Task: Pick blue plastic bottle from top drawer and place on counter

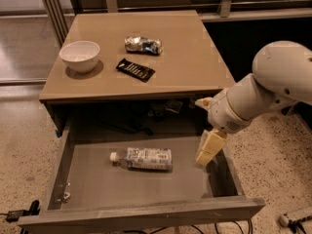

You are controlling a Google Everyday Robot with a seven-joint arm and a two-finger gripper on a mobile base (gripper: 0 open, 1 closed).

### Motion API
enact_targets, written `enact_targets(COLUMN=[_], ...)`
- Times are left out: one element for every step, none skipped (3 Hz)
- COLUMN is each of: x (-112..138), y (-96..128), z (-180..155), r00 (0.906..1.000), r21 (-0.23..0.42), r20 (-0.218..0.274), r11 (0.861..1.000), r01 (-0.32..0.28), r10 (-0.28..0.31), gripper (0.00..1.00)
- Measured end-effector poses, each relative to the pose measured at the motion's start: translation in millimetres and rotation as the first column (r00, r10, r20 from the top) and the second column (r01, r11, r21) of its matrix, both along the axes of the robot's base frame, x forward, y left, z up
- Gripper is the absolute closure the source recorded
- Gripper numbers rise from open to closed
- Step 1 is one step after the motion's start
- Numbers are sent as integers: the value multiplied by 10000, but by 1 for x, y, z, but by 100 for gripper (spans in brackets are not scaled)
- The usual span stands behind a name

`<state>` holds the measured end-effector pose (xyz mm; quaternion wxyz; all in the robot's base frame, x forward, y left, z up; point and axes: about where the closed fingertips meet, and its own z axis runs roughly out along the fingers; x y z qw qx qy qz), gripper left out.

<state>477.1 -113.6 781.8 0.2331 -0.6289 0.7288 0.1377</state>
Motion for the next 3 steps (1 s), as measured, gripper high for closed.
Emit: enact_targets(x=[8,11,9], y=[10,21,49], z=[-25,-45,-65], r00=[9998,9997,9924], r21=[145,362,997], r20=[-220,-49,462], r11=[9999,9991,9879], r01=[-12,-242,-1184], r10=[16,244,1143], gripper=[0,0,0])
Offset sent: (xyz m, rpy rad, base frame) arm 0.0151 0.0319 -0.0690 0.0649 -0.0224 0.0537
